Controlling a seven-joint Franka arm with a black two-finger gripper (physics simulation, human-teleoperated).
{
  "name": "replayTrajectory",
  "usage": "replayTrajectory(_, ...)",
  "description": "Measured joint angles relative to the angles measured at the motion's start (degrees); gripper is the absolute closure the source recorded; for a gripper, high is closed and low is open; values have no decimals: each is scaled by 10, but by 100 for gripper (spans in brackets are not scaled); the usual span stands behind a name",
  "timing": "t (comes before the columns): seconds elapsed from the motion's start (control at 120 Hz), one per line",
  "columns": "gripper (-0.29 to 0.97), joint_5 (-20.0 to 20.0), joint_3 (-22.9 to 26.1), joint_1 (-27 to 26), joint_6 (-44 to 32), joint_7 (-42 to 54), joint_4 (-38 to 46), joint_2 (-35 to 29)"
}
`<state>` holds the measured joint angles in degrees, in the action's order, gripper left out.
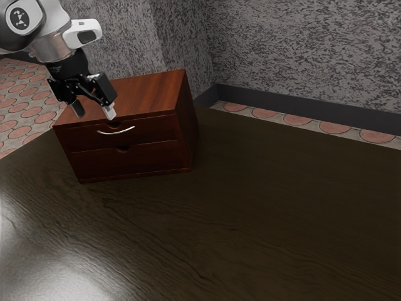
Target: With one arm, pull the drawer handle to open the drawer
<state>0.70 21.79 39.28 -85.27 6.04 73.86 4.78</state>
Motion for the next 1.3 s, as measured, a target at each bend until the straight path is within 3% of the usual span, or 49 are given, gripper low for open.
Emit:
replayTrajectory(0.342, 0, -1, 0, 0, 0, 5, -2, 0)
replayTrajectory(0.558, 0, -13, 5, -9, 21, 4, -79, 18)
replayTrajectory(0.65, 0, -21, 7, -12, 36, 3, -132, -11)
replayTrajectory(0.825, 0, -24, 7, -51, 63, 1, -153, -47)
replayTrajectory(1.117, 0, -24, 2, -152, 76, 0, -154, -42)
replayTrajectory(1.3, 0, -24, 0, -187, 74, 0, -153, -34)
